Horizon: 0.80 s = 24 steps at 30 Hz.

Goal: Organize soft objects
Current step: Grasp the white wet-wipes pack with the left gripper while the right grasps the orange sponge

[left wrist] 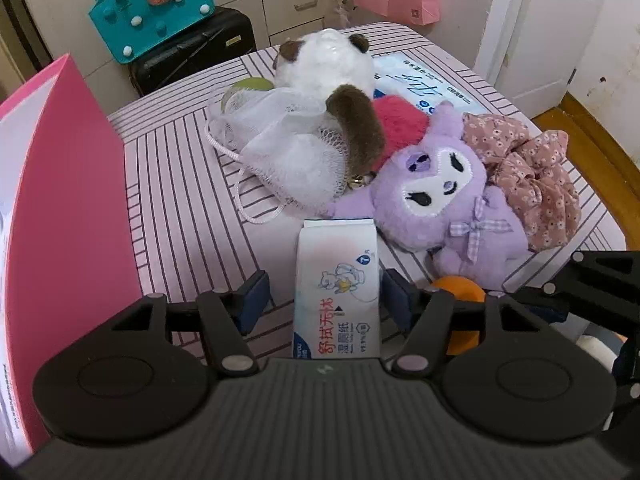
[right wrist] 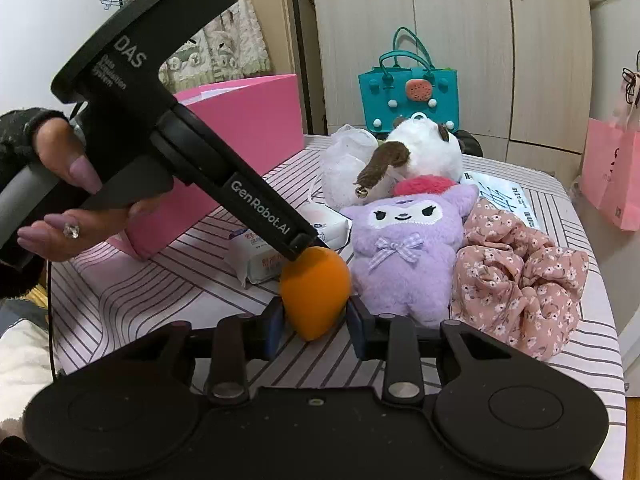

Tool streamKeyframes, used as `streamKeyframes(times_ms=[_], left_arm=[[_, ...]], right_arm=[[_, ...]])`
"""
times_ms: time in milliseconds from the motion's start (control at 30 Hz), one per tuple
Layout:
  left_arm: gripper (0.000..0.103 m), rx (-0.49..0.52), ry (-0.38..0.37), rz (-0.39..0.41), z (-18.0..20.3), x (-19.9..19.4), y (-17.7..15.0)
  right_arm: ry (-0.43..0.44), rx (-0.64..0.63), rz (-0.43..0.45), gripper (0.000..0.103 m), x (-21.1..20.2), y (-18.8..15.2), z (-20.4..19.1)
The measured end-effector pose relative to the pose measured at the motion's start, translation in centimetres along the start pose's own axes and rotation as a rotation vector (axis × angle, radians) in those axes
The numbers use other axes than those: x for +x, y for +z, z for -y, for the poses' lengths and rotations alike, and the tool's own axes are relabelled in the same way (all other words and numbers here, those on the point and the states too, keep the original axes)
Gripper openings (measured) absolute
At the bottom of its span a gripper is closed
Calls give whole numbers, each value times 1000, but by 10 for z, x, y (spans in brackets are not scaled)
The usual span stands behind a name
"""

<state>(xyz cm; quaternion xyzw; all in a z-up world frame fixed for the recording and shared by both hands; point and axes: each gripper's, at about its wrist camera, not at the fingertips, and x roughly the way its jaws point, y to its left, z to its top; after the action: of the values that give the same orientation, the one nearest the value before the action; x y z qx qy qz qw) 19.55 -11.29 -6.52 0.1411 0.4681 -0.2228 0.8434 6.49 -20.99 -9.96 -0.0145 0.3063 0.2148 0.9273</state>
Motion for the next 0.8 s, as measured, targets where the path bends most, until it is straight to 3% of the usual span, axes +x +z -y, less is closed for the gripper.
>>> streamKeyframes(times_ms=[467, 633, 800], left_arm=[[60, -36, -22, 8, -5, 1, -1], [40, -16, -17, 33, -3, -1, -5], [39, -7, -26, 37, 0, -5, -7]], right_arm=[[-71, 10, -7, 35, -11, -5, 1], [-78, 11, -9, 35, -13, -4, 1], [-85, 9, -3, 35, -17, -1, -1]])
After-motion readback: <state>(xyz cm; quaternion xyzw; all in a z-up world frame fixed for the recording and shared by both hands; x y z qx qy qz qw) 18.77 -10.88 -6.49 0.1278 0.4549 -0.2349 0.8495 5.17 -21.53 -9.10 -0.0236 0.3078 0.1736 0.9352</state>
